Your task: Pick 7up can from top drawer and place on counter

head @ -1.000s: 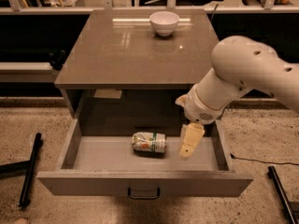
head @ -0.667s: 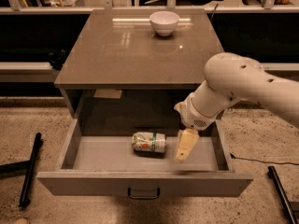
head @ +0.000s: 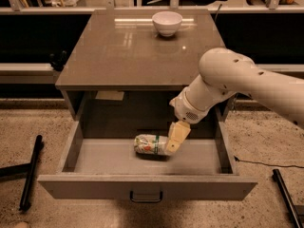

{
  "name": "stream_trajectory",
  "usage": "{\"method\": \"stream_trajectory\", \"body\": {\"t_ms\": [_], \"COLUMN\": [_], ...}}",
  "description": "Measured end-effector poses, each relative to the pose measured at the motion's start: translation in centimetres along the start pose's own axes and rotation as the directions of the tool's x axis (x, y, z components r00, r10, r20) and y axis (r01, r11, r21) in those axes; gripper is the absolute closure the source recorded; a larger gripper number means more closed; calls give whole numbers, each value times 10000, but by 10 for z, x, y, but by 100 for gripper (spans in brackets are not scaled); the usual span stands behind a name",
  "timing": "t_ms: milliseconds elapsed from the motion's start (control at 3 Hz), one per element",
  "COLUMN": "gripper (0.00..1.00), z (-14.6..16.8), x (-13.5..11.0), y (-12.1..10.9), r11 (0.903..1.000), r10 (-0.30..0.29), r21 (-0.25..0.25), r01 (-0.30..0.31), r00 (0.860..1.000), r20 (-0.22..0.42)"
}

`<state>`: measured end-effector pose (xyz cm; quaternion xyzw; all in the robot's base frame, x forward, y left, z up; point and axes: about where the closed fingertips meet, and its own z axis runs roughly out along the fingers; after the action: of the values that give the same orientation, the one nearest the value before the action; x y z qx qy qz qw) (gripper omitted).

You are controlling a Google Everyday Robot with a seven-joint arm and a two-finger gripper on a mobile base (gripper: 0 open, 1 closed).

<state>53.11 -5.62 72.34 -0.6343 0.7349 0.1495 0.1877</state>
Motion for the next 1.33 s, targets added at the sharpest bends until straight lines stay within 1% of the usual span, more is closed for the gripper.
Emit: {"method": "stream_trajectory", "body": {"t_ms": [333,667,1000,1333], "gripper": [0,0,0,0], "z": [0,13,32,59], "x": [0,0,-7,-15], "y": [0,-5,-10,-14], "r11": [10000,9996,9955,9867], "r10": [0,-240,-757,-1367], "r21": [0,172,530,807], "r01": [0,244,780,1412], "r00": [10000,9995,9962,9888], "r20": [0,-200,-438,-598]}}
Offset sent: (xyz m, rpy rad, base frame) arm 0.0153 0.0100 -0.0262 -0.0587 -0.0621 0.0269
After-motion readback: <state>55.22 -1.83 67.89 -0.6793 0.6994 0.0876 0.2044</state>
